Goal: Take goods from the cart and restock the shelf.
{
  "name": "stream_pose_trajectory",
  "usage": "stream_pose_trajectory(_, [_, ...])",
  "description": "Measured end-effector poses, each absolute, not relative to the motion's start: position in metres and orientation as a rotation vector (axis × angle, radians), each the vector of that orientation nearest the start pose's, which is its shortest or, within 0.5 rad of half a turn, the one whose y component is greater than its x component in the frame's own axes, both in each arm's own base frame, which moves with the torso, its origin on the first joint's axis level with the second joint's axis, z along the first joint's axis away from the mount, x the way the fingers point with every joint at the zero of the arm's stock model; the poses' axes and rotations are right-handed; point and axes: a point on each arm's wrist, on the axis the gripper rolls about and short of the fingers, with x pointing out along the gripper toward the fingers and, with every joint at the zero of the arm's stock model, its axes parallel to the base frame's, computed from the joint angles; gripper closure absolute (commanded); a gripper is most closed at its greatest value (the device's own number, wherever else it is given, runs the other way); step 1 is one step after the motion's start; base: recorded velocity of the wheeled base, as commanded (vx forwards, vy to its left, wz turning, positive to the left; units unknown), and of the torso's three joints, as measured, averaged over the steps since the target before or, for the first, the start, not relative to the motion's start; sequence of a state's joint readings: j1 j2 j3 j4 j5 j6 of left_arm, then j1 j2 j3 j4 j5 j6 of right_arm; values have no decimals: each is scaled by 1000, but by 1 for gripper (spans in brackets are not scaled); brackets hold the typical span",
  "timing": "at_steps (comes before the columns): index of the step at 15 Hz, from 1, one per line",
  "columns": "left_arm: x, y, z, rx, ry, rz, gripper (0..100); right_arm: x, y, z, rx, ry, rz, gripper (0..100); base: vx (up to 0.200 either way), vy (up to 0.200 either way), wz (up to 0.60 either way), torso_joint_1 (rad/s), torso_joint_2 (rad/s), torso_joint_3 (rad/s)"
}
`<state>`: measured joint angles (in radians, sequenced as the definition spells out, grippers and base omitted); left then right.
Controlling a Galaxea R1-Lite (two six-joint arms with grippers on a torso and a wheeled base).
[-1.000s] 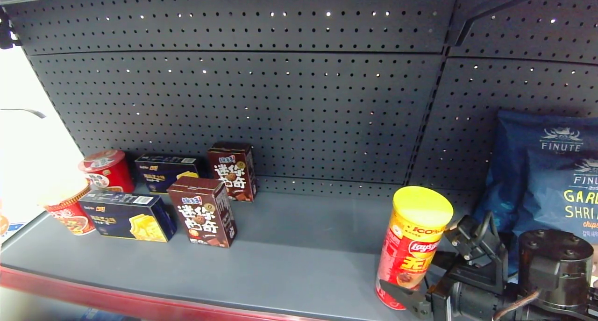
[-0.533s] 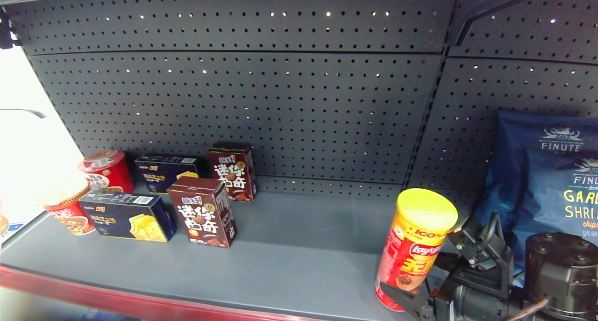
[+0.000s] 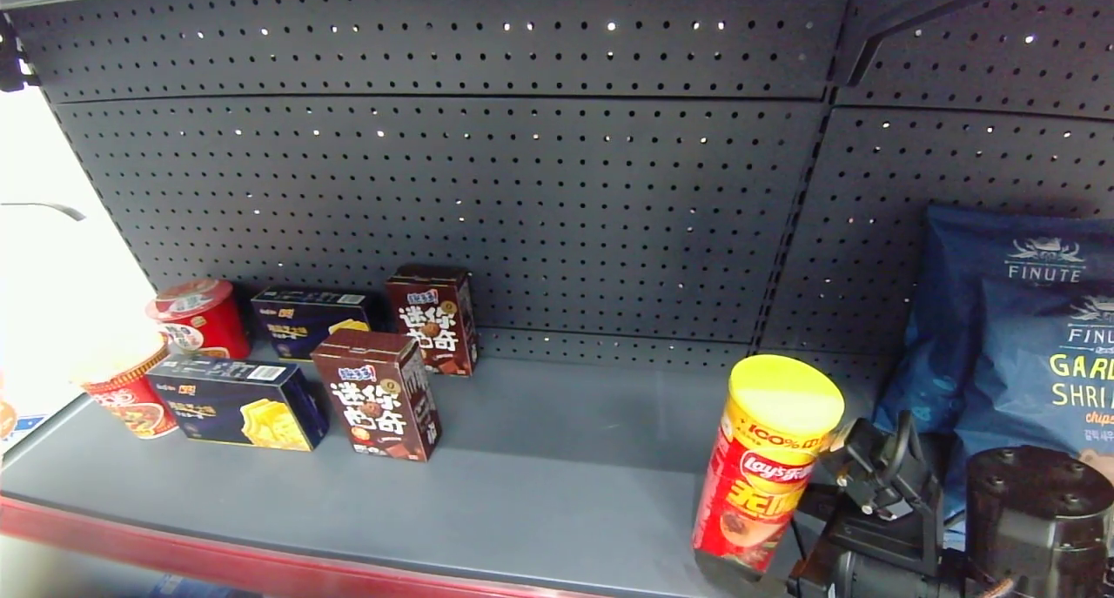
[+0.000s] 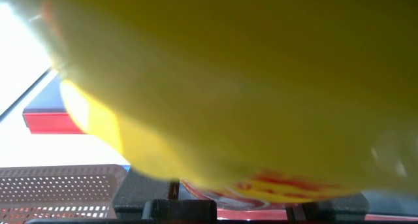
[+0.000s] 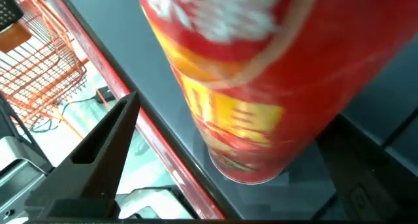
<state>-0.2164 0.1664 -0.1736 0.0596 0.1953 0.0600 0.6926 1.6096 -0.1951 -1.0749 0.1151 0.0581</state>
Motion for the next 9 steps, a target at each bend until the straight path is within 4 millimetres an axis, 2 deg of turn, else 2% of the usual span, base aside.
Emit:
stream_pose_trajectory(5, [-19, 9, 119, 71, 53, -18, 100, 160, 139, 101, -52, 374, 798, 0, 0, 0, 0, 0, 0, 0])
stream_pose_trajectory(9, [-19, 9, 118, 70, 50, -16, 100, 148, 127, 100, -55, 381, 788, 0, 0, 0, 0, 0, 0, 0])
